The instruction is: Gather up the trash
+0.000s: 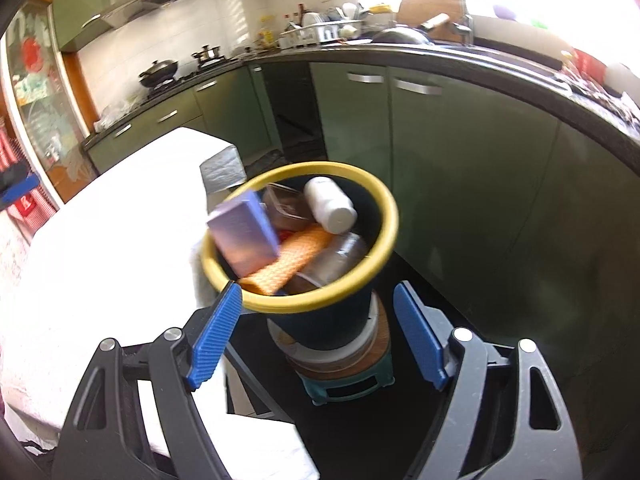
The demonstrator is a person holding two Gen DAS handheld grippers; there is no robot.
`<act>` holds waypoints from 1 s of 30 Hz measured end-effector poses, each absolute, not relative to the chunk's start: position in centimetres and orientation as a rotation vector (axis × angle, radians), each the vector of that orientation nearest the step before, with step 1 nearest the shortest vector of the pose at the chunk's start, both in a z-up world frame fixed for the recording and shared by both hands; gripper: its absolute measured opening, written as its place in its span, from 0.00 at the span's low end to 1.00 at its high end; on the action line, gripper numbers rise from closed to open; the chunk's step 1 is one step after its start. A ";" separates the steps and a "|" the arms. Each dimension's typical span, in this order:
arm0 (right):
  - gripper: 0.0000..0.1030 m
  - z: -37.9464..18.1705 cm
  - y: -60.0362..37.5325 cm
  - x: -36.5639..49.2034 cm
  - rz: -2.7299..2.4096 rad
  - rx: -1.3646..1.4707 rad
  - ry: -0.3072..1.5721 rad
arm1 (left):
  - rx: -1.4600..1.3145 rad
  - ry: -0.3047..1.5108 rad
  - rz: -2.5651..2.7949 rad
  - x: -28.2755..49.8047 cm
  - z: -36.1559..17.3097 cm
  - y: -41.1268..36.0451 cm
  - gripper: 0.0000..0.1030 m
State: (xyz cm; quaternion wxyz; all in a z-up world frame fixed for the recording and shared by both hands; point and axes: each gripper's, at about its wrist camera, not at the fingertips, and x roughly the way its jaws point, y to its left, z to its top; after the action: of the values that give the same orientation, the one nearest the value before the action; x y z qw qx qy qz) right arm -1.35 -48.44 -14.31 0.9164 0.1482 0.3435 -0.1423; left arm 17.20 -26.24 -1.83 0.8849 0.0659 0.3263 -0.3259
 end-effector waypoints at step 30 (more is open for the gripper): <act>0.93 -6.2 -34.1 -2.2 -0.109 0.101 0.590 | 0.030 0.533 -0.161 2.9 2.2 -2.6 0.96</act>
State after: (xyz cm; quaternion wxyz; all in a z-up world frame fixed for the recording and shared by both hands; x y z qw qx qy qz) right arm -2.23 -34.06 -6.17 0.9541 0.0497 0.2904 -0.0537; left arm 2.95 -2.56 2.19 0.9613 0.0147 0.2633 -0.0792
